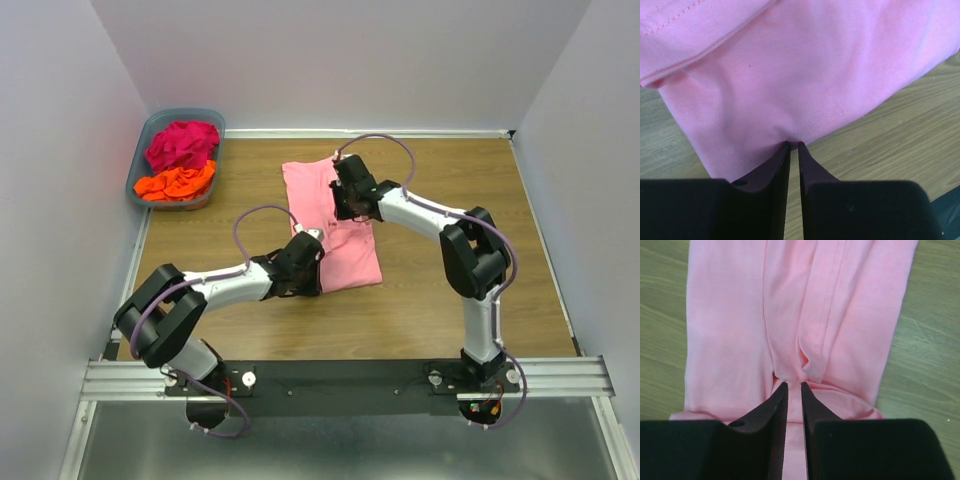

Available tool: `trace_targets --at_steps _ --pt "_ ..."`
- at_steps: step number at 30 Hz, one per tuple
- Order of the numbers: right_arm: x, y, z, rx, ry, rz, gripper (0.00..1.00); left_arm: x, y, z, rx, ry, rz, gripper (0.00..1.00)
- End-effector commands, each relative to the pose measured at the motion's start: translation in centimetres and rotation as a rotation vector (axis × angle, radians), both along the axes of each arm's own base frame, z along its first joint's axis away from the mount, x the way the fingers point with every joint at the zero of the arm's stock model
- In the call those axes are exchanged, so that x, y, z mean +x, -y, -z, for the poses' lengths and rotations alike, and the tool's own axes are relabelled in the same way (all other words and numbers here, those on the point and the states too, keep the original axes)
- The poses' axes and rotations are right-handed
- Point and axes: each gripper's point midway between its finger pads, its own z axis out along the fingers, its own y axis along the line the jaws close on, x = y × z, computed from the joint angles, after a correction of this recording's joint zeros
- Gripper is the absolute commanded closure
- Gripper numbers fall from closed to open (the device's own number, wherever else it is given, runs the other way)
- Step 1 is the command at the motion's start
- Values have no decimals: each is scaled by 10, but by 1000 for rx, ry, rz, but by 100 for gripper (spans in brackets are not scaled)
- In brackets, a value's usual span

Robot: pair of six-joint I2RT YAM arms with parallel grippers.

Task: Fold and stack the t-shirts
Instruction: Fold the tshirt

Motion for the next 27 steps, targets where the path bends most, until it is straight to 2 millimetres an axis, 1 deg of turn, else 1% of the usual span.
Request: trace_targets --at_steps 1,2,3,4,5,6,7,8,9,10,11,13,15,16,17,18,20,21,22,23,27 --pt "-3 -3 -24 33 29 -64 76 -19 -17 10 65 -52 18 80" --pt "-17 -12 -24 82 -14 -125 76 -19 -17 8 65 -48 16 80" --pt "-25 -14 -25 103 -36 -143 75 -18 -17 6 61 -44 15 80" --pt "-42 -10 -17 116 -82 -155 75 -17 -16 0 52 -35 14 80" --pt "-50 -11 -18 136 -102 -167 75 -15 -16 -3 50 -26 10 80" --pt "-61 -12 -15 150 -130 -182 75 -13 -13 -9 40 -17 9 80" --pt "-73 -8 -12 157 -155 -178 75 -12 -12 -19 27 -7 6 79" --pt "-80 -9 -9 163 -174 -187 75 -6 -15 -25 33 22 -16 79" --pt "-88 -12 -8 179 -194 -209 75 -3 -13 -34 20 39 -24 79" --pt "-95 -14 -7 187 -209 -218 75 -2 -13 -46 -1 61 -32 79" --pt "-103 -15 -2 187 -230 -233 75 2 -12 -54 -12 81 -46 79" --pt "-111 -20 -2 195 -237 -257 75 6 -11 -64 -40 114 -58 79" --pt "-120 -27 2 199 -246 -281 75 8 -11 -61 -39 113 -60 79" --pt "-121 -28 4 204 -251 -278 75 9 -12 -51 -18 94 -59 79" --pt "-122 -31 7 209 -255 -283 75 9 -12 -46 -6 85 -57 79" --pt "-123 -33 8 212 -262 -281 75 8 -13 -34 22 63 -55 79" --pt "-123 -34 12 218 -268 -276 75 9 -14 -25 34 55 -58 80" --pt "-123 -36 13 223 -267 -280 75 8 -16 -19 42 48 -64 81" --pt "-125 -39 17 222 -276 -280 75 8 -16 -15 44 42 -70 87" --pt "-126 -43 17 226 -277 -290 75 6 -20 -10 55 31 -76 87" --pt "-136 -56 26 224 -299 -327 75 0 -28 -3 71 9 -102 88"
